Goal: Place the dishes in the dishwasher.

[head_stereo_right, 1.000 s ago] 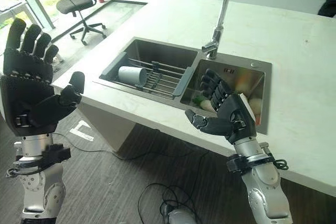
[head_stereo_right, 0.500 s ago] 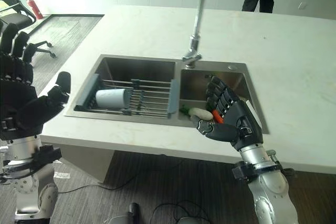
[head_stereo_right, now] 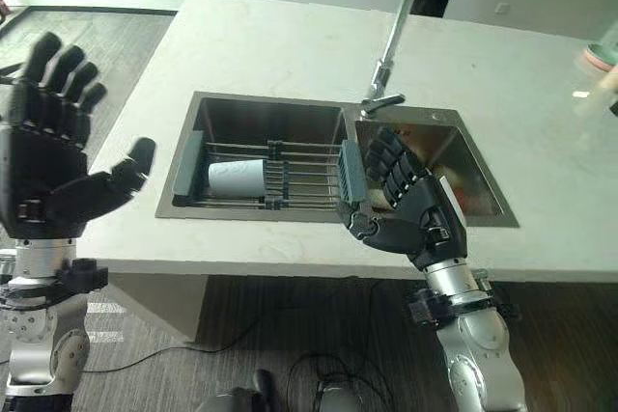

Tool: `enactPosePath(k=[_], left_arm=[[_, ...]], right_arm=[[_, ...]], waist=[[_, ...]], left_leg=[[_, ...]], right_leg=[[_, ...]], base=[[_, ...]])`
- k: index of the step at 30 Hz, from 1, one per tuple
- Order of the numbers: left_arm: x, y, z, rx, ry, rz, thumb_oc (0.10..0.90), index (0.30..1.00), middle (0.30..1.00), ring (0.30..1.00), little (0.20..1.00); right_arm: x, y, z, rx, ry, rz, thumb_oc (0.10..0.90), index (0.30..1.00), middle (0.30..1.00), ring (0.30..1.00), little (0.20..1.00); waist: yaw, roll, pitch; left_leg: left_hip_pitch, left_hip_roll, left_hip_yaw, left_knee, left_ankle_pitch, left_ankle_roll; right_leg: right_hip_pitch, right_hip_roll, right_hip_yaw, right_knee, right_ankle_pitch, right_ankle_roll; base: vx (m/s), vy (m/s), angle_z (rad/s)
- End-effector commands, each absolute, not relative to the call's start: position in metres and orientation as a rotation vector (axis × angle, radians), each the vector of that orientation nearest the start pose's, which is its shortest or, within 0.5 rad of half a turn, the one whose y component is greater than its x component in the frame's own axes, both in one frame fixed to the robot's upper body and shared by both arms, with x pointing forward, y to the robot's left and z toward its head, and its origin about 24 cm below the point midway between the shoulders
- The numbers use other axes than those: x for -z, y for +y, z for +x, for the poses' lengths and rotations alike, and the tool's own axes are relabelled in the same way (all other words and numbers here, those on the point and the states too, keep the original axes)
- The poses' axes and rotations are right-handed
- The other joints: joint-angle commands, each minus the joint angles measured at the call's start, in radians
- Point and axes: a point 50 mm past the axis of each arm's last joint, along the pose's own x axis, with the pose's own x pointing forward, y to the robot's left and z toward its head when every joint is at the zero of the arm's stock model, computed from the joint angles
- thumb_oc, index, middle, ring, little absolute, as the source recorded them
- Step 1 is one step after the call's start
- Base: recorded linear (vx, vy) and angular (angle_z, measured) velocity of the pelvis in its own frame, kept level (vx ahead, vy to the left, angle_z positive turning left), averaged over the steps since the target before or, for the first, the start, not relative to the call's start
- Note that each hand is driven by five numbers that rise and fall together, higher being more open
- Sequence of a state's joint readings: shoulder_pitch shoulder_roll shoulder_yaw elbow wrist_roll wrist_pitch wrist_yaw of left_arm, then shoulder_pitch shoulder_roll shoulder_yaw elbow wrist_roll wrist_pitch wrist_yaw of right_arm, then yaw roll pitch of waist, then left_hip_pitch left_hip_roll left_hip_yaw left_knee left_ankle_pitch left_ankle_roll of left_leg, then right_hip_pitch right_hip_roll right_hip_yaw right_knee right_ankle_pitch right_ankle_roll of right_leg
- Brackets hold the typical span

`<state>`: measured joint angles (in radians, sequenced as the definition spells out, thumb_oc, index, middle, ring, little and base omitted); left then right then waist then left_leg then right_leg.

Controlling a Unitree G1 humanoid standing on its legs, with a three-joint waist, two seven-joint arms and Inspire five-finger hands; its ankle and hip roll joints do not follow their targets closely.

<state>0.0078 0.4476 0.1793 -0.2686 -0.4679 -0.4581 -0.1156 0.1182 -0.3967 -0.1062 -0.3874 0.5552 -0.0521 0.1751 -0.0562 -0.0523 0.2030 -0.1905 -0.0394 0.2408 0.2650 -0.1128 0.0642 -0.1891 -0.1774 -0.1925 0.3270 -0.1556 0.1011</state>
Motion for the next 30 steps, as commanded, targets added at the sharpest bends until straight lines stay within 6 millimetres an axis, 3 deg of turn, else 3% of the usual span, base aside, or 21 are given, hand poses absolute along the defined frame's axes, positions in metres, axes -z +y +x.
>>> enactPosePath(k=[1,9,11,12,14,16,18,21,24,30], left_arm=[[-0.215,0.216,0.209,0.214,-0.983,0.070,0.800,0.900,0.900,0.900,0.900],[-0.201,0.215,0.214,0.228,-0.869,0.110,0.800,0.900,0.900,0.900,0.900],[-0.197,0.219,0.214,0.224,-0.839,0.103,0.800,0.900,0.900,0.900,0.900],[-0.196,0.218,0.213,0.226,-0.836,0.101,0.800,0.900,0.900,0.900,0.900],[-0.193,0.218,0.211,0.239,-0.829,0.130,0.800,0.900,0.900,0.900,0.900],[-0.192,0.219,0.210,0.236,-0.825,0.175,0.800,0.900,0.900,0.900,0.900],[-0.193,0.222,0.209,0.231,-0.825,0.215,0.800,0.900,0.900,0.900,0.900],[-0.193,0.226,0.215,0.201,-0.796,0.317,0.800,0.900,0.900,0.900,0.900],[-0.200,0.232,0.222,0.202,-0.765,0.411,0.800,0.900,0.900,0.900,0.900],[-0.230,0.251,0.232,0.207,-0.706,0.699,0.800,0.900,0.900,0.900,0.900]], right_arm=[[-0.173,-0.211,0.225,-0.237,-0.578,0.089,0.800,0.900,0.900,0.900,0.900],[-0.174,-0.215,0.227,-0.229,-0.556,0.063,0.800,0.900,0.900,0.900,0.900],[-0.174,-0.221,0.225,-0.224,-0.542,0.041,0.800,0.900,0.900,0.900,0.900],[-0.174,-0.226,0.223,-0.218,-0.537,0.018,0.800,0.900,0.900,0.900,0.900],[-0.175,-0.230,0.222,-0.215,-0.538,-0.005,0.800,0.900,0.900,0.900,0.900],[-0.178,-0.229,0.224,-0.217,-0.543,-0.013,0.800,0.900,0.900,0.900,0.900],[-0.180,-0.227,0.229,-0.218,-0.548,-0.018,0.800,0.900,0.900,0.900,0.900],[-0.178,-0.228,0.229,-0.227,-0.541,0.002,0.800,0.900,0.900,0.900,0.900],[-0.175,-0.232,0.226,-0.219,-0.525,0.004,0.800,0.900,0.900,0.900,0.900],[-0.179,-0.231,0.231,-0.235,-0.490,-0.026,0.800,0.900,0.900,0.900,0.900]], waist=[[0.013,0.017,-0.074],[0.000,0.035,-0.102],[-0.004,0.037,-0.100],[0.003,0.030,-0.089],[0.017,0.017,-0.066],[0.020,0.026,-0.054],[0.021,0.057,-0.054],[0.003,0.074,-0.078],[-0.008,0.083,-0.097],[-0.011,0.102,-0.112]], left_leg=[[0.086,0.068,-0.105,0.035,-0.122,-0.064],[0.141,0.120,-0.046,0.035,-0.140,-0.093],[0.165,0.122,-0.022,0.035,-0.112,-0.112],[0.180,0.115,-0.020,0.035,-0.038,-0.130],[0.173,0.096,-0.053,0.035,0.023,-0.138],[0.136,0.109,-0.065,0.035,-0.009,-0.135],[0.082,0.162,-0.071,0.035,-0.024,-0.148],[0.067,0.177,-0.082,0.035,-0.056,-0.153],[0.067,0.183,-0.077,0.035,-0.059,-0.162],[0.091,0.161,-0.078,0.035,-0.084,-0.147]], right_leg=[[0.042,0.029,0.023,-0.027,0.037,0.041],[0.050,0.082,0.023,-0.027,0.000,0.009],[0.057,0.091,0.020,-0.027,-0.005,-0.004],[0.068,0.085,0.020,-0.027,-0.005,-0.015],[0.081,0.074,0.032,-0.027,-0.004,-0.024],[0.086,0.083,0.043,-0.027,-0.007,-0.020],[0.087,0.092,0.048,-0.027,-0.016,-0.010],[0.083,0.075,0.037,-0.027,-0.025,-0.001],[0.087,0.057,0.015,-0.027,-0.030,0.006],[0.096,0.019,0.002,-0.027,-0.023,0.033]], base=[[0.14,-0.203,-0.15],[0.15,-0.283,-0.04],[0.17,-0.227,-0.05],[0.16,-0.205,-0.02],[0.09,-0.091,0.02],[0.01,0.086,-0.03],[0.02,0.206,-0.09],[0.04,0.253,-0.02],[0.06,0.148,0.05],[0.06,0.149,0.08]])
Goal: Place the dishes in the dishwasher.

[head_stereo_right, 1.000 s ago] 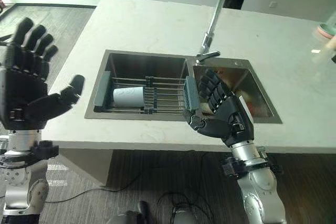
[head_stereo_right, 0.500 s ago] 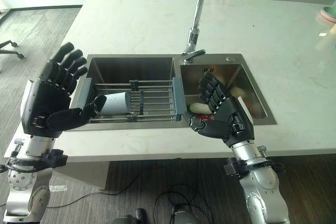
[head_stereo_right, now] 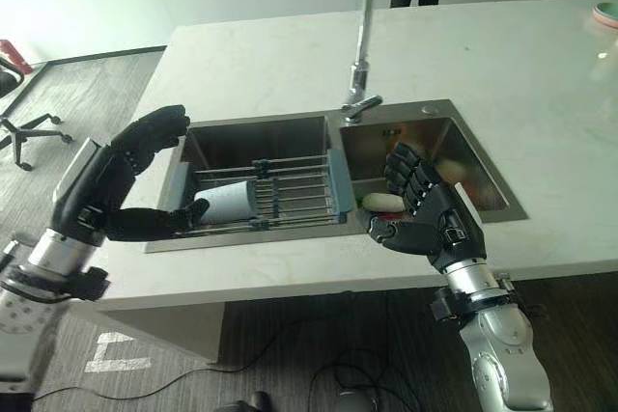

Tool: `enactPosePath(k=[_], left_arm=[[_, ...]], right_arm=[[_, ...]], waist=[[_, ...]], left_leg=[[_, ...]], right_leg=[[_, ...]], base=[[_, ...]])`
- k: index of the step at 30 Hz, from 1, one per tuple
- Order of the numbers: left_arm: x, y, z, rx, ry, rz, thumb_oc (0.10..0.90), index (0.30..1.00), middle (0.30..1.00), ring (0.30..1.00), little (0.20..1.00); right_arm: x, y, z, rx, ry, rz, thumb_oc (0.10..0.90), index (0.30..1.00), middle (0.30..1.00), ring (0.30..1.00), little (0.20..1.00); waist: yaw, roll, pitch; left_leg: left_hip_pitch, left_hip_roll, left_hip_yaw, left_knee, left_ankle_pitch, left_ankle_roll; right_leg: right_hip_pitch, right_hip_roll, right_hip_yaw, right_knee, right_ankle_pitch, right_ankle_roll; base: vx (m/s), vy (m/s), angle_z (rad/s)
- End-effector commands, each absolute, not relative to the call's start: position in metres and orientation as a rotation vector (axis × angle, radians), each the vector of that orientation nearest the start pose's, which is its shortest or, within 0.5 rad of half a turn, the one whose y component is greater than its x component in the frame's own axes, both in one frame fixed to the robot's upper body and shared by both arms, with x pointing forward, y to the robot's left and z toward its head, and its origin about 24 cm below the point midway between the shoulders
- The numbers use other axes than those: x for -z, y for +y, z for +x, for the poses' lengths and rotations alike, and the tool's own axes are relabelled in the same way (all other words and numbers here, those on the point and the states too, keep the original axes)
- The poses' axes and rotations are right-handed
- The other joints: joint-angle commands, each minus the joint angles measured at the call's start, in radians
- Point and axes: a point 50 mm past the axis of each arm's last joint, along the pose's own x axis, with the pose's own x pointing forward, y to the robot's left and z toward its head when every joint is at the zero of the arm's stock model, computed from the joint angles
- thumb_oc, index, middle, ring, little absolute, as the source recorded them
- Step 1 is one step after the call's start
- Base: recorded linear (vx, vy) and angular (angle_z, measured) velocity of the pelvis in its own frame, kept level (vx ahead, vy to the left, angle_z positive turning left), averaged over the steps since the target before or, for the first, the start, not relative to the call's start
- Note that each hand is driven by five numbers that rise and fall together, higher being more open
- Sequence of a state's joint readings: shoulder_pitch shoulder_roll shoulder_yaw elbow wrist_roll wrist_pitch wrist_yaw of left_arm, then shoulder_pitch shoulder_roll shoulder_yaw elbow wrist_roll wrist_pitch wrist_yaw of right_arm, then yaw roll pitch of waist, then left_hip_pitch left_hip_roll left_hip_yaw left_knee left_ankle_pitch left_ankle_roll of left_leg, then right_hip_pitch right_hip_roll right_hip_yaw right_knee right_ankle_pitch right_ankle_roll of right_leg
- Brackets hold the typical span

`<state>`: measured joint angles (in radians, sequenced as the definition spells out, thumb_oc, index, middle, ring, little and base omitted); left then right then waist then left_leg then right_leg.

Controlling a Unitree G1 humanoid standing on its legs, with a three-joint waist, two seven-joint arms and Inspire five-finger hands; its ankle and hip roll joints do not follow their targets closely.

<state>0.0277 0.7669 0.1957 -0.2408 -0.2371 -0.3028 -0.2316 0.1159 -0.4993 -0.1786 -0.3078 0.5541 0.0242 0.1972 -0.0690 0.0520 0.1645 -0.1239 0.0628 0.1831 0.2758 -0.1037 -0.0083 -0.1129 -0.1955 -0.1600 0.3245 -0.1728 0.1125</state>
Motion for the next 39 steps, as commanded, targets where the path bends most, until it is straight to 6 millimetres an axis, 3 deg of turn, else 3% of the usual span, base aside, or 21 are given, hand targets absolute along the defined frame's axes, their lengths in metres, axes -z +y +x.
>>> enactPosePath(k=[1,5,11,21,22,23,25,26,27,36,37,39], left_arm=[[-0.232,0.251,0.232,0.207,-0.706,0.702,0.800,0.900,0.900,0.900,0.900],[-0.263,0.260,0.245,0.217,-0.657,0.835,0.800,0.900,0.900,0.900,0.900],[-0.289,0.255,0.268,0.259,-0.566,0.949,0.800,0.900,0.900,0.900,0.900],[-0.289,0.244,0.293,0.353,-0.397,1.002,0.800,0.900,0.900,0.900,0.900],[-0.290,0.239,0.293,0.392,-0.434,0.968,0.533,0.500,0.500,0.500,0.500],[-0.290,0.238,0.293,0.408,-0.437,0.946,0.521,0.481,0.481,0.481,0.481],[-0.290,0.232,0.293,0.438,-0.437,0.928,0.566,0.549,0.549,0.549,0.549],[-0.290,0.231,0.294,0.436,-0.435,0.936,0.753,0.829,0.829,0.829,0.829],[-0.291,0.231,0.293,0.443,-0.438,0.929,0.800,0.900,0.900,0.900,0.900],[-0.289,0.236,0.290,0.443,-0.391,0.976,0.800,0.900,0.900,0.900,0.900],[-0.268,0.230,0.305,0.464,-0.367,0.988,0.800,0.900,0.900,0.900,0.900],[-0.268,0.231,0.305,0.458,-0.364,0.987,0.800,0.900,0.900,0.900,0.900]], right_arm=[[-0.180,-0.231,0.231,-0.235,-0.491,-0.026,0.800,0.900,0.900,0.900,0.900],[-0.187,-0.228,0.238,-0.278,-0.483,-0.054,0.800,0.900,0.900,0.900,0.900],[-0.195,-0.227,0.245,-0.312,-0.476,-0.066,0.800,0.900,0.900,0.900,0.900],[-0.197,-0.231,0.247,-0.330,-0.467,-0.084,0.800,0.900,0.900,0.900,0.900],[-0.197,-0.232,0.247,-0.327,-0.468,-0.084,0.800,0.900,0.900,0.900,0.900],[-0.197,-0.233,0.247,-0.326,-0.468,-0.083,0.800,0.900,0.900,0.900,0.900],[-0.194,-0.235,0.247,-0.321,-0.464,-0.083,0.800,0.900,0.900,0.900,0.900],[-0.194,-0.235,0.247,-0.318,-0.465,-0.082,0.800,0.900,0.900,0.900,0.900],[-0.193,-0.235,0.247,-0.316,-0.466,-0.082,0.800,0.900,0.900,0.900,0.900],[-0.198,-0.236,0.243,-0.336,-0.489,-0.107,0.800,0.900,0.900,0.900,0.900],[-0.193,-0.220,0.249,-0.390,-0.545,-0.089,0.800,0.900,0.900,0.900,0.900],[-0.195,-0.219,0.250,-0.399,-0.547,-0.094,0.800,0.900,0.900,0.900,0.900]], waist=[[0.002,-0.003,-0.072],[-0.010,0.010,-0.086],[-0.038,0.020,-0.092],[-0.069,0.033,-0.098],[-0.073,0.033,-0.098],[-0.074,0.032,-0.098],[-0.076,0.031,-0.100],[-0.077,0.031,-0.101],[-0.078,0.030,-0.101],[-0.071,0.017,-0.107],[-0.079,-0.011,-0.056],[-0.077,-0.007,-0.057]], left_leg=[[0.024,0.058,-0.021,0.024,-0.093,-0.074],[0.037,0.045,-0.013,0.024,-0.113,-0.060],[0.052,0.044,0.008,0.024,-0.122,-0.053],[0.066,0.041,0.031,0.024,-0.133,-0.047],[0.068,0.042,0.035,0.024,-0.135,-0.046],[0.069,0.042,0.035,0.024,-0.135,-0.046],[0.071,0.043,0.038,0.024,-0.137,-0.045],[0.072,0.043,0.039,0.024,-0.138,-0.045],[0.072,0.043,0.039,0.024,-0.138,-0.044],[0.068,0.048,0.040,0.024,-0.134,-0.048],[0.074,-0.002,0.043,0.024,-0.155,-0.025],[0.083,-0.001,0.045,0.024,-0.166,-0.024]], right_leg=[[0.020,0.036,-0.031,-0.025,-0.005,0.023],[0.023,0.027,-0.019,-0.025,-0.007,0.034],[0.024,0.030,-0.002,-0.025,-0.005,0.039],[0.022,0.047,0.029,-0.025,-0.005,0.042],[0.021,0.048,0.033,-0.025,-0.005,0.043],[0.021,0.049,0.034,-0.025,-0.005,0.044],[0.021,0.051,0.039,-0.025,-0.005,0.042],[0.020,0.052,0.041,-0.025,-0.004,0.043],[0.019,0.053,0.042,-0.025,-0.005,0.043],[0.011,0.061,0.040,-0.025,-0.004,0.041],[-0.041,0.041,0.006,-0.025,0.059,0.047],[-0.034,0.044,0.008,-0.025,0.049,0.050]], base=[[0.02,0.112,-0.01],[0.04,0.133,0.03],[0.04,0.062,-0.07],[0.02,0.017,-0.15],[0.00,-0.004,-0.04],[0.00,0.000,0.00],[0.01,-0.002,-0.06],[0.00,-0.006,-0.07],[-0.01,-0.008,-0.06],[-0.05,-0.002,-0.06],[0.00,0.000,0.00],[0.00,-0.008,-0.04]])
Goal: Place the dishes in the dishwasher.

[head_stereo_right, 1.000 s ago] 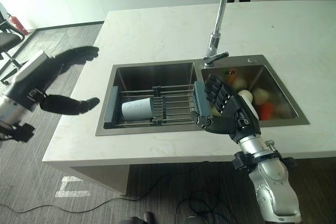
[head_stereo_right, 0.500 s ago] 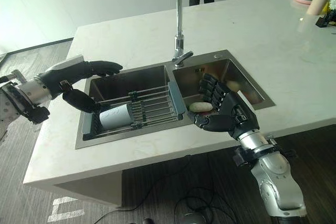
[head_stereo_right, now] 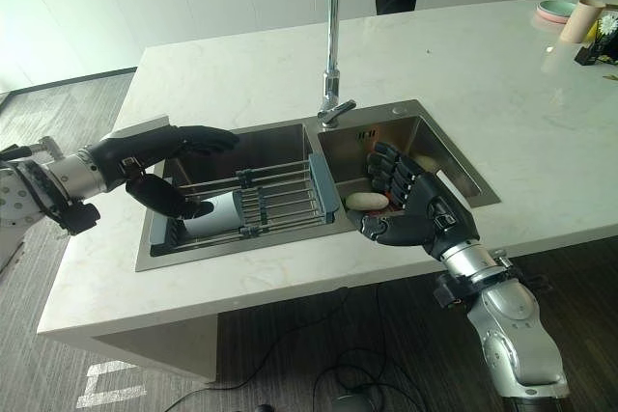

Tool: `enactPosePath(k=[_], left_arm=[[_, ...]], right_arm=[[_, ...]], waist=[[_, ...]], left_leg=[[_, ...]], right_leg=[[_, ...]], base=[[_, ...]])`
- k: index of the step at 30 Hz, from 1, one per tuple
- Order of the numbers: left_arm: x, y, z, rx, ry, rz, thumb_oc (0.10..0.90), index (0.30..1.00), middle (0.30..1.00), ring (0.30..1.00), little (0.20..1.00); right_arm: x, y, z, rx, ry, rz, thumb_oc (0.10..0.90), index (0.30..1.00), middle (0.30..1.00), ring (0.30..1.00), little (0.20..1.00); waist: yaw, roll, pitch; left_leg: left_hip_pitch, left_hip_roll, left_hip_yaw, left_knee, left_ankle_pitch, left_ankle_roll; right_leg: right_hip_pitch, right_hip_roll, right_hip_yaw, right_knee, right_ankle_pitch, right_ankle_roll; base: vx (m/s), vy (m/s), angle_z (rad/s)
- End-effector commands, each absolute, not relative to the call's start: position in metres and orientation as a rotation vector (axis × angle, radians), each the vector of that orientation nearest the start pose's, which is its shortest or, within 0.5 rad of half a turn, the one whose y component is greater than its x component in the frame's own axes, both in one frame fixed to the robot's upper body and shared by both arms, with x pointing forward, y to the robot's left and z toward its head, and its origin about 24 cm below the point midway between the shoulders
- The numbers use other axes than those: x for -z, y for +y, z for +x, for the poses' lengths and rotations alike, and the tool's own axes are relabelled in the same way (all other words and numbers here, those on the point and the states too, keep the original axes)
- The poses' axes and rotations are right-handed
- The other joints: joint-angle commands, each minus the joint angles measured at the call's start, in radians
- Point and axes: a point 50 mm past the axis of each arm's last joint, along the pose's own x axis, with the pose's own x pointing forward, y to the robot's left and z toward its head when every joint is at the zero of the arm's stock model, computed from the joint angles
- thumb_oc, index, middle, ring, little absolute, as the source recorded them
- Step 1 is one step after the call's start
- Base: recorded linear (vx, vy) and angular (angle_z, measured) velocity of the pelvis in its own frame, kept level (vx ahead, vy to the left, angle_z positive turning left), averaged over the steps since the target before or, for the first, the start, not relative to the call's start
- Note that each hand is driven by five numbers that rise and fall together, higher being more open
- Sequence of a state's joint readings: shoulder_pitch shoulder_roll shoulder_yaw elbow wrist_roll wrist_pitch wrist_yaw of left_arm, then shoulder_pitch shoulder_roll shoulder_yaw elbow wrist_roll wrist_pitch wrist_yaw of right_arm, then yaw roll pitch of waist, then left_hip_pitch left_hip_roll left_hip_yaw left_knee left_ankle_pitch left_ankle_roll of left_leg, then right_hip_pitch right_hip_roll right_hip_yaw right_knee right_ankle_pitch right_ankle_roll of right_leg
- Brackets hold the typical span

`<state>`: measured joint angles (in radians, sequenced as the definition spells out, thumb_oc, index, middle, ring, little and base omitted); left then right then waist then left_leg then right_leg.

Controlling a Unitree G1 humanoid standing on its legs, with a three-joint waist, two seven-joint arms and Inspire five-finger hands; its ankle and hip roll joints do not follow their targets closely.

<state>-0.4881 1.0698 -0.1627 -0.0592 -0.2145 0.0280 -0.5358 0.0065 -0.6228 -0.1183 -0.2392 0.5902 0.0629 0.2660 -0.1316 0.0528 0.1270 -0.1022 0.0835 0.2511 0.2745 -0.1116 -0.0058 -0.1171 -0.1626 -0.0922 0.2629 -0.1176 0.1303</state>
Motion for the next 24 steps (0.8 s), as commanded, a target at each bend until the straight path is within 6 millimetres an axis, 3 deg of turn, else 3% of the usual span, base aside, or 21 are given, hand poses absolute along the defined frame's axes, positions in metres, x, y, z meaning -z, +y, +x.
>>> enactPosePath(k=[1,14,24], left_arm=[[-0.271,0.233,0.306,0.444,-0.360,0.977,0.800,0.900,0.900,0.900,0.900],[-0.265,0.242,0.305,0.394,-0.320,0.954,0.800,0.900,0.900,0.900,0.900],[-0.253,0.268,0.309,0.311,-0.223,0.904,0.800,0.900,0.900,0.900,0.900]], right_arm=[[-0.200,-0.216,0.251,-0.422,-0.559,-0.100,0.800,0.900,0.900,0.900,0.900],[-0.200,-0.224,0.249,-0.417,-0.525,-0.127,0.800,0.900,0.900,0.900,0.900],[-0.201,-0.228,0.249,-0.424,-0.504,-0.166,0.800,0.900,0.900,0.900,0.900]], waist=[[-0.011,-0.001,-0.026],[-0.006,0.008,-0.048],[-0.012,0.016,-0.051]], left_leg=[[0.056,-0.020,-0.014,0.025,-0.150,-0.027],[0.057,0.005,-0.004,0.025,-0.138,-0.043],[0.071,0.020,0.012,0.025,-0.147,-0.048]], right_leg=[[-0.032,0.018,-0.053,0.037,-0.007,0.027],[-0.003,0.024,-0.057,0.037,-0.036,0.017],[0.009,0.018,-0.049,0.037,-0.049,0.024]], base=[[-0.02,-0.036,-0.08],[0.03,-0.019,-0.03],[0.04,0.019,-0.02]])
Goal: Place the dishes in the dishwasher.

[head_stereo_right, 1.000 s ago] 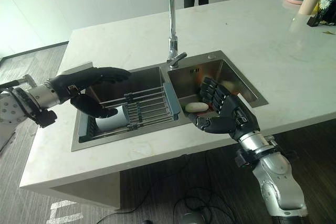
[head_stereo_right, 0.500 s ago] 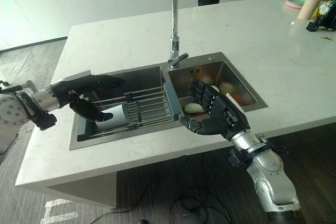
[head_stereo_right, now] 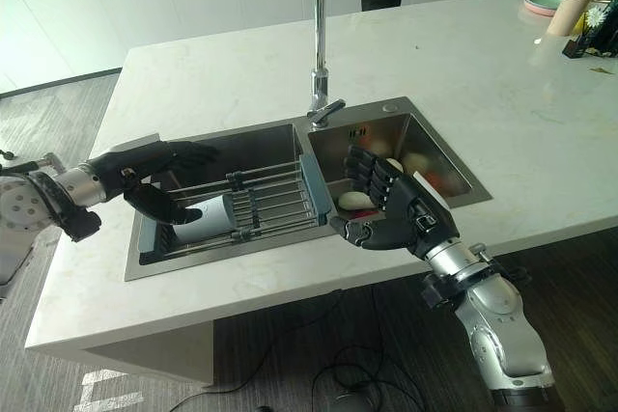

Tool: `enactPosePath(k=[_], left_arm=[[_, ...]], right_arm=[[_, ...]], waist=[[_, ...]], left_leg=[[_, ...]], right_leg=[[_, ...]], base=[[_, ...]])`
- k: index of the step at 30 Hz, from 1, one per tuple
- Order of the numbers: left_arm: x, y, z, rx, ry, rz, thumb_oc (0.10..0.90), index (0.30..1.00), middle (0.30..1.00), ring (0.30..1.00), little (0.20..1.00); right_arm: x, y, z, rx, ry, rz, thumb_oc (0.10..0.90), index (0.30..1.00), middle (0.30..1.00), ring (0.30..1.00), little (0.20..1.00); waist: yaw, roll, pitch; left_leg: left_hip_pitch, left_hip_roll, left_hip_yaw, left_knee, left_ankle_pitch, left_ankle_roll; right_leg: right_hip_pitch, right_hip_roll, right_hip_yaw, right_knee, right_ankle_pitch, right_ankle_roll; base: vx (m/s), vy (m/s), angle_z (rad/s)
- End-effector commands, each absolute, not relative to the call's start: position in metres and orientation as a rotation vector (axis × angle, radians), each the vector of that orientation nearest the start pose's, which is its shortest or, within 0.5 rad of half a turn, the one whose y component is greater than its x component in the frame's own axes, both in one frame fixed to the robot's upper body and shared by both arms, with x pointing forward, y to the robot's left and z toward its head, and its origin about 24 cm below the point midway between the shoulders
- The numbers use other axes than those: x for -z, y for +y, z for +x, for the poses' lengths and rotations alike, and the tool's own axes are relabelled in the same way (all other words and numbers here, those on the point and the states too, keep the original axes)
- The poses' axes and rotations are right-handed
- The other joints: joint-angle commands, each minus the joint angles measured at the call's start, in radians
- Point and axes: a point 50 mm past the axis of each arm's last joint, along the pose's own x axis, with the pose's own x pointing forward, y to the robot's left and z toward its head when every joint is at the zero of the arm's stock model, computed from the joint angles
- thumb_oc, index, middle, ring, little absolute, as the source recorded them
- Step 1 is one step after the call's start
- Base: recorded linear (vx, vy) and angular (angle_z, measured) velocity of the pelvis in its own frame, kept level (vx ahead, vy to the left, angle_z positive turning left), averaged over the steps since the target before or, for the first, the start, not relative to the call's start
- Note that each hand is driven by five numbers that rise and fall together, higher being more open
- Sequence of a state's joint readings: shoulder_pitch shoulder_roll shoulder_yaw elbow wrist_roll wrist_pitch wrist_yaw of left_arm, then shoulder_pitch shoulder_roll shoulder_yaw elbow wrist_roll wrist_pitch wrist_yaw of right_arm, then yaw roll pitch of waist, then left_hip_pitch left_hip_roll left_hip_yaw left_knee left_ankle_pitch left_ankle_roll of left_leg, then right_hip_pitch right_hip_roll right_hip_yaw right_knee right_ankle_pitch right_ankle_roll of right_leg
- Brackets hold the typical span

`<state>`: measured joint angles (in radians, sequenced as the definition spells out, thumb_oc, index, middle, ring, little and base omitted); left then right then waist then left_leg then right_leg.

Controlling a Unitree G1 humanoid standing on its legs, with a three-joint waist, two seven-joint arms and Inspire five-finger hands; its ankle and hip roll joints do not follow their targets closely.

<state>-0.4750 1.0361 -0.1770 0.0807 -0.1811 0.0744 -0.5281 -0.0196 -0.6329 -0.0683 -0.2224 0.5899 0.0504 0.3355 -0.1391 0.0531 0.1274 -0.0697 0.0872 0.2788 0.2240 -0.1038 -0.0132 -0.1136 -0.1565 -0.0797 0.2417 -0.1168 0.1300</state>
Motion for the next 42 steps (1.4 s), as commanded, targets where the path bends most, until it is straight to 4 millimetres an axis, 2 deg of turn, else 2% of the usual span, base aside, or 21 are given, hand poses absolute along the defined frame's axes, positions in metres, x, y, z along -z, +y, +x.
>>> enactPosePath(k=[1,16,42], left_arm=[[-0.252,0.272,0.310,0.303,-0.212,0.898,0.800,0.900,0.900,0.900,0.900],[-0.234,0.292,0.321,0.267,-0.087,0.873,0.800,0.900,0.900,0.900,0.900],[-0.213,0.293,0.334,0.306,0.017,0.824,0.800,0.900,0.900,0.900,0.900]], right_arm=[[-0.202,-0.228,0.249,-0.424,-0.503,-0.166,0.800,0.900,0.900,0.900,0.900],[-0.199,-0.228,0.250,-0.437,-0.492,-0.167,0.800,0.900,0.900,0.900,0.900],[-0.201,-0.227,0.253,-0.445,-0.497,-0.174,0.800,0.900,0.900,0.900,0.900]], waist=[[-0.006,0.016,-0.051],[-0.021,0.019,-0.053],[-0.039,0.017,-0.060]], left_leg=[[0.035,0.017,-0.012,0.076,-0.148,-0.040],[0.046,0.020,0.005,0.076,-0.157,-0.038],[0.052,0.027,0.025,0.076,-0.158,-0.036]], right_leg=[[0.001,0.012,-0.059,0.058,-0.044,0.023],[0.005,0.018,-0.045,0.058,-0.048,0.030],[0.004,0.030,-0.032,0.058,-0.047,0.029]], base=[[0.03,0.017,-0.10],[0.00,0.003,-0.02],[-0.01,-0.002,-0.02]])
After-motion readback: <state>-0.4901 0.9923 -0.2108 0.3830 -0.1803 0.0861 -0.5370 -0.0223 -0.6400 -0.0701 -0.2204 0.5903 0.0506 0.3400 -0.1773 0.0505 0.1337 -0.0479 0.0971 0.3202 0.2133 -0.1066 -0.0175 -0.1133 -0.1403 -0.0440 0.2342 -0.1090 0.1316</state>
